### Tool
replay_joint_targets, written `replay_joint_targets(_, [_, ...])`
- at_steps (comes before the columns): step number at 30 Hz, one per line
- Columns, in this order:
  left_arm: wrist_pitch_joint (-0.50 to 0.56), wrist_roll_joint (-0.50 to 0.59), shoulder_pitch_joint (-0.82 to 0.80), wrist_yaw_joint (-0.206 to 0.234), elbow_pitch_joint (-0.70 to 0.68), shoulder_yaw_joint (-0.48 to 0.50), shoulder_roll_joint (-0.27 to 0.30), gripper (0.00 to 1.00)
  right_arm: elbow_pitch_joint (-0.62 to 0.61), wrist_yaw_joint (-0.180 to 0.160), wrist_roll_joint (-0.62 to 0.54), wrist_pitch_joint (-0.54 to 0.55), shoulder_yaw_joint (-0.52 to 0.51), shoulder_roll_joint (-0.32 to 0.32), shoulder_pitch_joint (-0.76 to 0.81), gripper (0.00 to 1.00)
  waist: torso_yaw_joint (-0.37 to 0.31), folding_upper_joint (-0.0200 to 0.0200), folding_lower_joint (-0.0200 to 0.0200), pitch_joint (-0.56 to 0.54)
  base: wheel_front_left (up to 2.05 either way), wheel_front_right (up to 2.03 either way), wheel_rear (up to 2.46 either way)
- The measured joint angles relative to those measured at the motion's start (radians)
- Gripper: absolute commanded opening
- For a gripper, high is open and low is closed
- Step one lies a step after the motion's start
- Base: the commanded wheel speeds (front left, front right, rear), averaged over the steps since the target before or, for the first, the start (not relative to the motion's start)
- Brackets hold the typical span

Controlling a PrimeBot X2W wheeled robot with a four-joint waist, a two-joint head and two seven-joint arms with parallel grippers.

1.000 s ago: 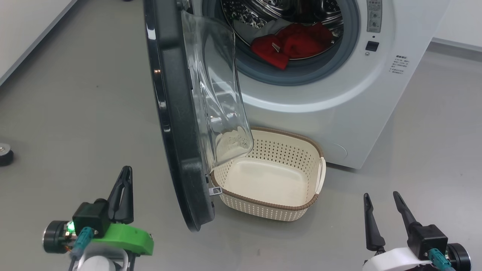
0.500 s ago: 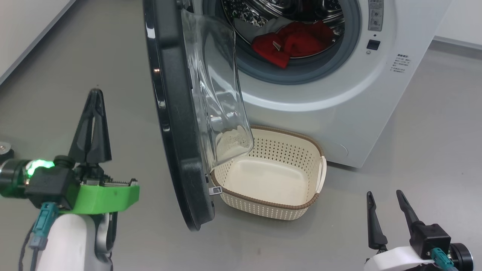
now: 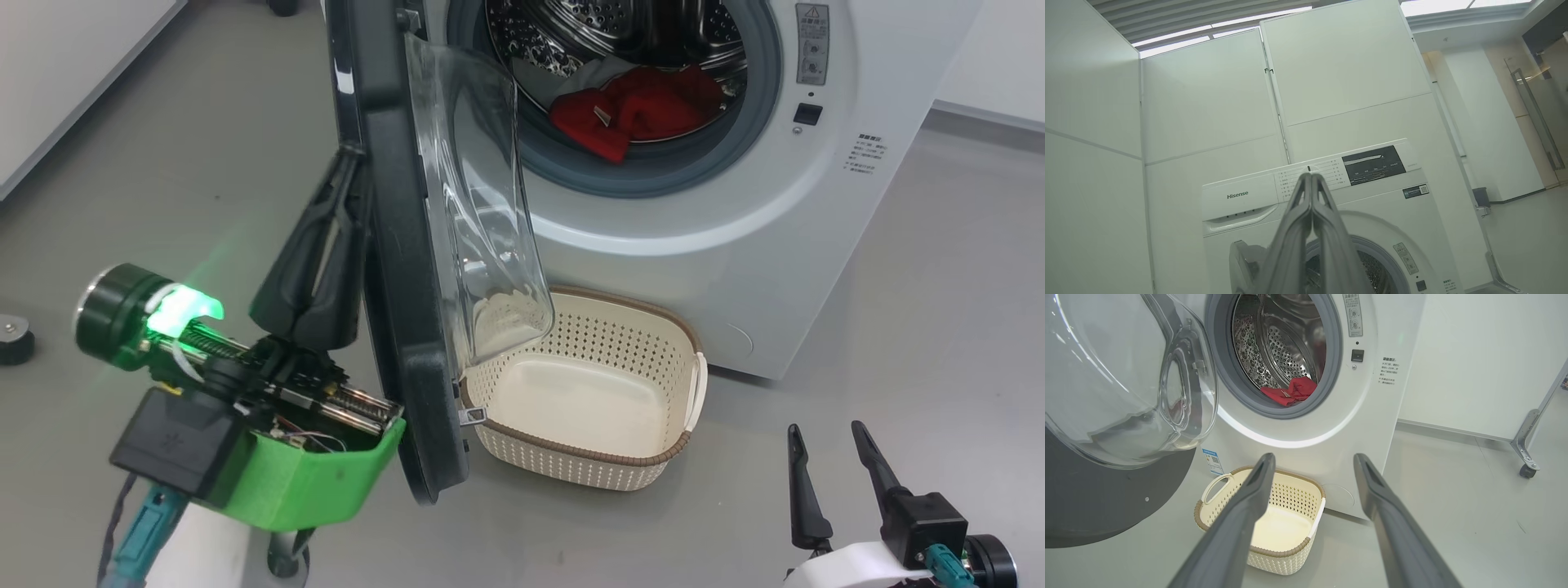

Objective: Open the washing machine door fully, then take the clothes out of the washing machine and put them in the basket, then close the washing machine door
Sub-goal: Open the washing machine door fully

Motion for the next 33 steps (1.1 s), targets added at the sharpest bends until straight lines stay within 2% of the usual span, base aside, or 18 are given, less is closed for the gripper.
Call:
replay_joint_targets(6, [0.085, -0.100, 0.041, -0.016, -0.023, -0.112, -0.001, 0.00, 0.004, 0.000, -0.001, 0.000, 0.008, 0.006, 0.000, 1.00, 0.000, 0.0000, 0.0000, -0.008, 0.00, 0.00, 0.00])
replay_joint_targets(11, [0.182, -0.197, 0.119, -0.020, 0.016, -0.203, -0.002, 0.00, 0.008, 0.000, -0.001, 0.000, 0.011, 0.008, 0.002, 1.00, -0.002, 0.0000, 0.0000, -0.010, 0.00, 0.00, 0.00])
replay_joint_targets(20, [0.270, -0.241, 0.164, -0.014, 0.070, -0.224, -0.001, 0.00, 0.008, 0.001, -0.002, 0.000, 0.013, 0.010, 0.004, 1.00, -0.006, 0.0000, 0.0000, 0.005, 0.00, 0.00, 0.00])
replay_joint_targets(28, [0.305, -0.215, 0.164, 0.045, 0.136, -0.190, -0.001, 0.00, 0.008, 0.001, -0.008, 0.000, 0.012, 0.011, 0.002, 1.00, -0.017, 0.0000, 0.0000, 0.026, 0.00, 0.00, 0.00])
replay_joint_targets(33, [0.315, -0.208, 0.164, 0.058, 0.154, -0.193, -0.001, 0.00, 0.008, 0.001, -0.008, 0.000, 0.006, 0.012, 0.002, 1.00, -0.020, 0.0000, 0.0000, 0.035, 0.00, 0.00, 0.00])
